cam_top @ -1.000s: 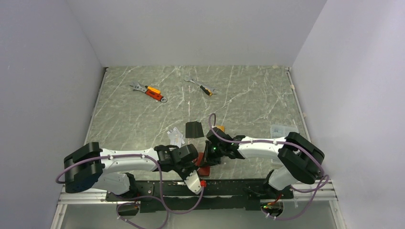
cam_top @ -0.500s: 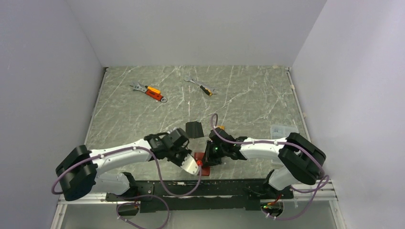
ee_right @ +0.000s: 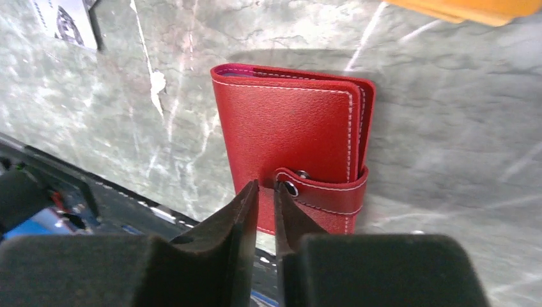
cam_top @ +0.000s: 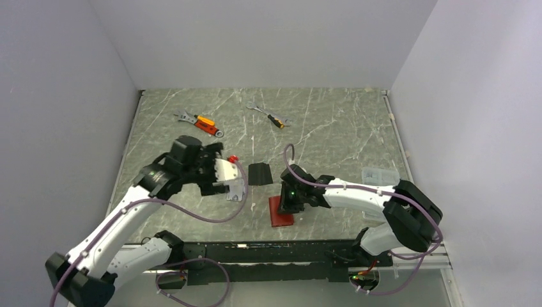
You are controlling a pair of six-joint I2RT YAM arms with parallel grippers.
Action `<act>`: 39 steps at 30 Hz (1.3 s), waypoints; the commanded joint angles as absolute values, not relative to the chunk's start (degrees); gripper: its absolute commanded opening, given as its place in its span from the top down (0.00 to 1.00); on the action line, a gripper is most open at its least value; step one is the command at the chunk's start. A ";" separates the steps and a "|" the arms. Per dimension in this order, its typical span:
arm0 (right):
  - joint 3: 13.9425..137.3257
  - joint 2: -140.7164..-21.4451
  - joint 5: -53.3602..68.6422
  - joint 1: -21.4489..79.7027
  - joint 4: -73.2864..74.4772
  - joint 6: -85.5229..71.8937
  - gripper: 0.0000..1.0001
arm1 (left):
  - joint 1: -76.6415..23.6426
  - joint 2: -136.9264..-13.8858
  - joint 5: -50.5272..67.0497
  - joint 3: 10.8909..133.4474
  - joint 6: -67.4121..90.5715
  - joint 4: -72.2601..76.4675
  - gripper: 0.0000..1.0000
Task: Put the credit cards into the card holder
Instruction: Close the card holder at the center of the board, then reset both arms
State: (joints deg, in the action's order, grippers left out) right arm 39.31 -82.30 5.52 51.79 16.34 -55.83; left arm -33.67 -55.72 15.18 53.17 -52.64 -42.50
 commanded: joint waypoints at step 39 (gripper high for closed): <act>10.13 -55.63 -46.33 7.13 -34.49 -17.66 0.00 | 12.89 -68.57 31.31 20.17 -11.21 33.49 0.01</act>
